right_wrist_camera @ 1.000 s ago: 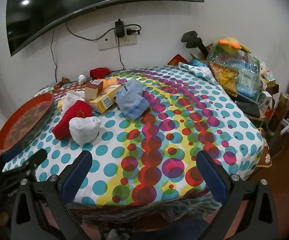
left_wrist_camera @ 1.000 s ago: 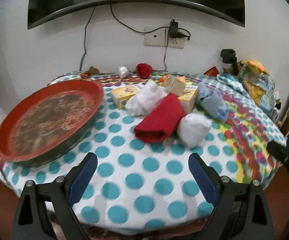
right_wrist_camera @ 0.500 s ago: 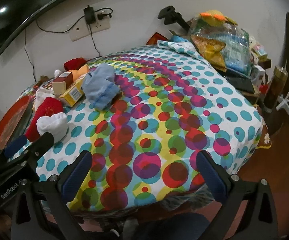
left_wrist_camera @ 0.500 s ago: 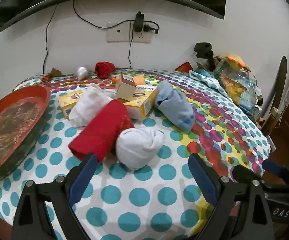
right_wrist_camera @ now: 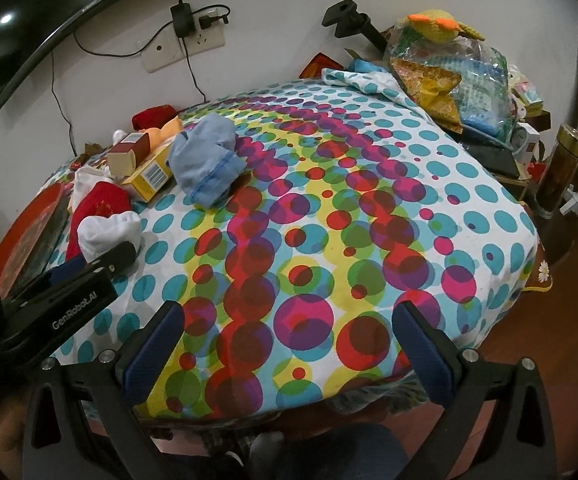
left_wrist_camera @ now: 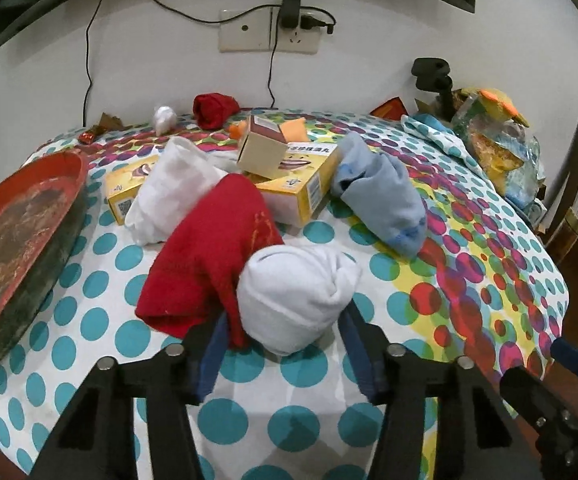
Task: Organize objects
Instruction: 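Reach the left gripper to the white sock on the red sock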
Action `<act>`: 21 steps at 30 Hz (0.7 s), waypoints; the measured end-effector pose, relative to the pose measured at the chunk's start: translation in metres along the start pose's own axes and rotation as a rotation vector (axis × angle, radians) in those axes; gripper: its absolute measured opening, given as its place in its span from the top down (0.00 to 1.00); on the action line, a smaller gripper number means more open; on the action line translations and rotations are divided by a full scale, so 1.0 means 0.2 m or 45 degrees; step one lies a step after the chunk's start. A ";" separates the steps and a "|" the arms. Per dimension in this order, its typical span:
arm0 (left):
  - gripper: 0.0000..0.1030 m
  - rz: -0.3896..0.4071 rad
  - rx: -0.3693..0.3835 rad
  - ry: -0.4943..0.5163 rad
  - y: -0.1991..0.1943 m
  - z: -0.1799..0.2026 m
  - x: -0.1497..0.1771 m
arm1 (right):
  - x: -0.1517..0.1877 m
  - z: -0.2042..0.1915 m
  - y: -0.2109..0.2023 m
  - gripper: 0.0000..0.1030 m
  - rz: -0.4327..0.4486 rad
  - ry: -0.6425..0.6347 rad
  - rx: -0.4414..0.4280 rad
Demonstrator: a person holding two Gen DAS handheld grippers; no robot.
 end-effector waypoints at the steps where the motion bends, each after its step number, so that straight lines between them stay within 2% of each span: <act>1: 0.50 -0.003 0.005 0.002 -0.01 0.00 0.01 | 0.00 0.00 0.00 0.00 -0.001 -0.003 0.000; 14: 0.52 0.026 -0.007 -0.040 -0.19 -0.08 0.11 | 0.02 -0.05 0.00 0.00 -0.015 -0.028 -0.015; 19: 0.52 0.065 0.005 -0.042 -0.27 -0.14 0.12 | 0.04 -0.08 0.00 0.00 -0.012 -0.048 -0.016; 21: 0.51 0.049 0.036 -0.037 -0.26 -0.17 0.14 | 0.04 -0.08 0.01 0.00 -0.019 -0.053 -0.016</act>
Point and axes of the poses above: each gripper's, at about its wrist camera, not at the fingertips, and y roughly the way its jaws point, z to its right, x to its underside, the point moved 6 cm from there along y, roughly the way its jaws point, and after that the axes turned 4 degrees about -z, right-handed, at the moved point
